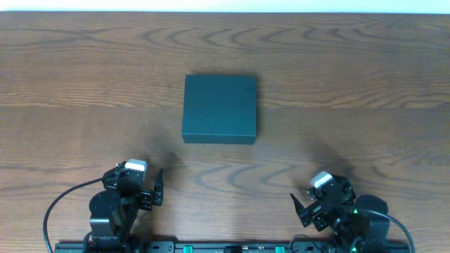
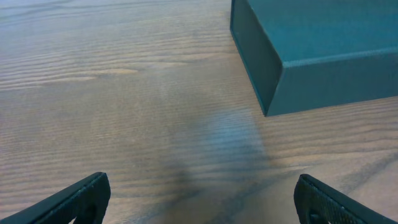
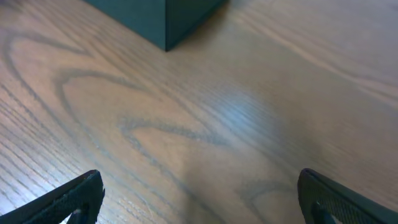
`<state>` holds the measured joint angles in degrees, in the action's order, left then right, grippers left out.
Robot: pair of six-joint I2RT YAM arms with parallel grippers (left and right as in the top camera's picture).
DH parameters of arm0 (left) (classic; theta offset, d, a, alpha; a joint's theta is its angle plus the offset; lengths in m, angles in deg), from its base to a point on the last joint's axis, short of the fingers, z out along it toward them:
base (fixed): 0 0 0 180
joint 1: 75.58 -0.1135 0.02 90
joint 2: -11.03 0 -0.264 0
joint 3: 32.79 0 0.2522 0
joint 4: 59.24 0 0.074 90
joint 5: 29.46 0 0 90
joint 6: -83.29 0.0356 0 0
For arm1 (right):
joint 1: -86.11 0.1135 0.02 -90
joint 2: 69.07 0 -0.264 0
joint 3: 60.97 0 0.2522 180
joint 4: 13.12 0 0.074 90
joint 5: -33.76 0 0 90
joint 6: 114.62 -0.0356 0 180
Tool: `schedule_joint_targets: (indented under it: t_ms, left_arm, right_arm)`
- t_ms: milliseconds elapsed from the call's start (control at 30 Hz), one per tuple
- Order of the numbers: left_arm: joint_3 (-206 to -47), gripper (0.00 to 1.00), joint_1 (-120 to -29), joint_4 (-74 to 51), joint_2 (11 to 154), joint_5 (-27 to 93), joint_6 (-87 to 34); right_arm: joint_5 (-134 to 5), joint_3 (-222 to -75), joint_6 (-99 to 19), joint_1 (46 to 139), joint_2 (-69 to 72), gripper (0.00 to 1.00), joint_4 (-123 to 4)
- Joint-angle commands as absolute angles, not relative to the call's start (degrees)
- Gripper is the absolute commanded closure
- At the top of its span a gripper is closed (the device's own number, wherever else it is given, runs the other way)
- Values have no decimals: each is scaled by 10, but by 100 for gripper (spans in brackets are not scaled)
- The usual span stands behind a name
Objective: Pack container
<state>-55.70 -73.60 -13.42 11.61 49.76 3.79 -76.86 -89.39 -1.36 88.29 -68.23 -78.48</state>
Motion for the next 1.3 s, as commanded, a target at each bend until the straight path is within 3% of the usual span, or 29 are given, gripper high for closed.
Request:
schedule_joint_targets:
  t_ms: [0, 1267]
  left_arm:
    - [-552, 5, -737, -136, 113, 489, 34]
    - [-552, 4, -737, -136, 113, 489, 34]
  right_arm:
    - [-776, -880, -7, 888, -688, 1, -785]
    - [-776, -862, -8, 888, -688, 1, -766]
